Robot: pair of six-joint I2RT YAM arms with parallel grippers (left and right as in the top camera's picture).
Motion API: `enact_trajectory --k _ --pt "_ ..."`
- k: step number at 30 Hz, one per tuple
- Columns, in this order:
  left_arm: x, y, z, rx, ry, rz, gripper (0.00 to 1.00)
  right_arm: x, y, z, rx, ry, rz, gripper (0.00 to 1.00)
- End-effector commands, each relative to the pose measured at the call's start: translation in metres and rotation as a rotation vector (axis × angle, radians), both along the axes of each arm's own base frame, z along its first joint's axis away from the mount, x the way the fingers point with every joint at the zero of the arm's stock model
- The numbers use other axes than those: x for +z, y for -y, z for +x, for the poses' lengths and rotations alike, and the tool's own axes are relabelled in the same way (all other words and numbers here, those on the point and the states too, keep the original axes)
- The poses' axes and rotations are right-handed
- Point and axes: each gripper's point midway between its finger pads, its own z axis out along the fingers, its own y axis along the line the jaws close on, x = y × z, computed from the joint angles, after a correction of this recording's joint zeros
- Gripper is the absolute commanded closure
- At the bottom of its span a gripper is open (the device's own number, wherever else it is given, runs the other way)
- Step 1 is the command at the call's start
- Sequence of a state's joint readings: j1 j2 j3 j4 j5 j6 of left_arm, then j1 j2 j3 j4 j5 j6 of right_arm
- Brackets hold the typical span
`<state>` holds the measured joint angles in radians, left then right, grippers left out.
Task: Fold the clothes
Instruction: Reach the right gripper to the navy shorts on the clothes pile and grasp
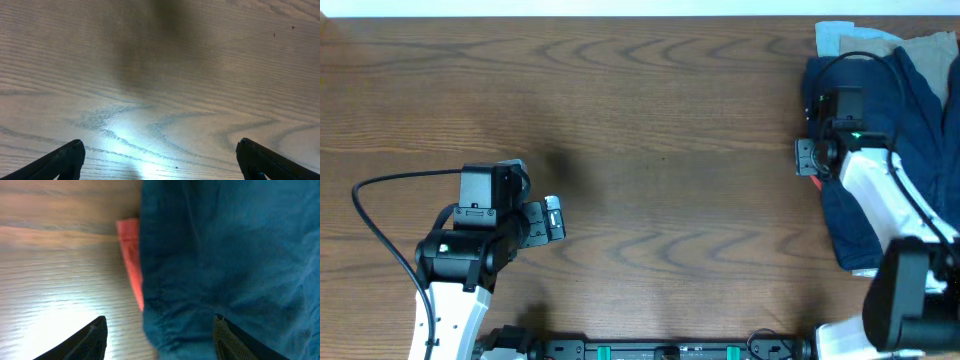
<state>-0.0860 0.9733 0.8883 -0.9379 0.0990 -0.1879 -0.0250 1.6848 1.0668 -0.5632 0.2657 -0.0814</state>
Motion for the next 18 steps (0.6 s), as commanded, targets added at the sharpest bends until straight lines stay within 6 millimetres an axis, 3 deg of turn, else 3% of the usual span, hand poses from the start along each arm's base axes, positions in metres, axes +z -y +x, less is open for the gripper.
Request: enact_trajectory --k 1,5,7,9,10,14,18 --pt "0.007 0.0 0.003 0.014 0.015 -0.012 0.02 -0.008 0.017 0.005 -0.037 -0.016 -0.073 0.36" --pt "0.007 0.0 0.004 0.014 0.018 -0.013 0.02 -0.029 0.017 0.007 -0.036 -0.051 -0.073 0.49" --pt "0.007 0.0 0.004 0.014 0.018 -0.013 0.02 -0.036 0.017 0.005 -0.035 -0.073 -0.072 0.66" --pt "0.007 0.0 0.004 0.014 0.017 -0.013 0.02 -0.04 0.016 0.003 -0.042 -0.082 -0.069 0.95" --pt "0.007 0.0 0.004 0.014 0.018 -0.013 0.02 -0.039 0.017 0.003 -0.051 -0.079 -0.067 0.99" --pt "0.007 0.0 0.004 0.014 0.018 -0.013 0.02 -0.023 0.015 0.008 -0.072 -0.026 -0.057 0.99" --pt "0.008 0.0 0.004 0.013 0.021 -0.013 0.02 0.018 0.0 0.017 -0.051 0.099 0.009 0.99"
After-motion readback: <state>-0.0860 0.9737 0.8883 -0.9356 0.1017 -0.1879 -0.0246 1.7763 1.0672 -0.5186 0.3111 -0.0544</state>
